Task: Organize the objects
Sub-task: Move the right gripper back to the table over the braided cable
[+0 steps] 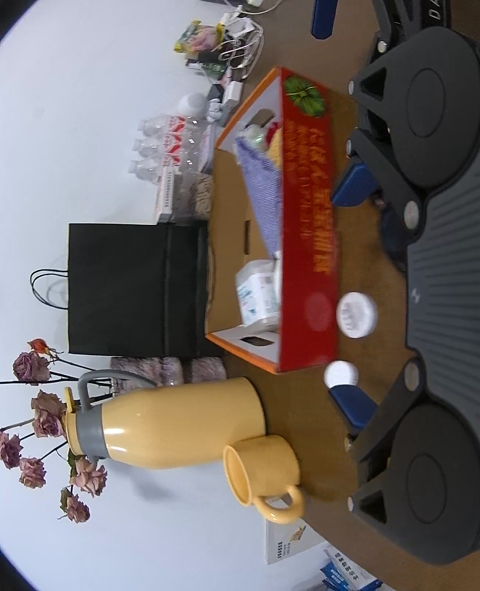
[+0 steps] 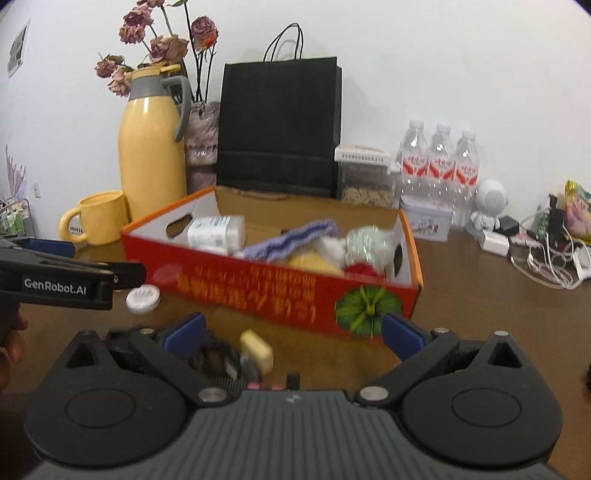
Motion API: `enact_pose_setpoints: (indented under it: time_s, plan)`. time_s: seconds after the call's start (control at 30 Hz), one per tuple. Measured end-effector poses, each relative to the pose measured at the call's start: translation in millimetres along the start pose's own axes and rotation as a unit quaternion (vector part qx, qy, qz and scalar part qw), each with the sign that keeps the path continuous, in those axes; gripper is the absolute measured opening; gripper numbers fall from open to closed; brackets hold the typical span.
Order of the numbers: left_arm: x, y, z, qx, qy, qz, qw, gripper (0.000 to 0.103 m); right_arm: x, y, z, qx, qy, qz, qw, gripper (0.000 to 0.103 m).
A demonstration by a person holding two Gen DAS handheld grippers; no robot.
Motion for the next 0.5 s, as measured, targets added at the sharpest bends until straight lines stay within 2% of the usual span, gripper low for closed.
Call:
enact_pose_setpoints:
  time_s: [0.2,0.5]
  plan:
    - [-27.3,-3.1,17.4,-0.007,0.020,-0.006,0.9998,0.103,-33.6,6.1,14.8,0.004,0.020,0.009,1.000,0.103]
    - [-60.6,-2.9,35.8,-0.008,0.048,-0.006,0.9988,0.103,-64.7,18.6,34.7,0.025,0.039,0.021,0.999,0.103]
Point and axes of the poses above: each gripper's, at about its wrist camera, not at the fingertips, and z roughly against the way its jaws point, y to its left, x to its top, the point moved 10 cm from there along -z, roughly the way its jaws point, and after that the axes turned 14 degrees about y, right-handed, at the moved point
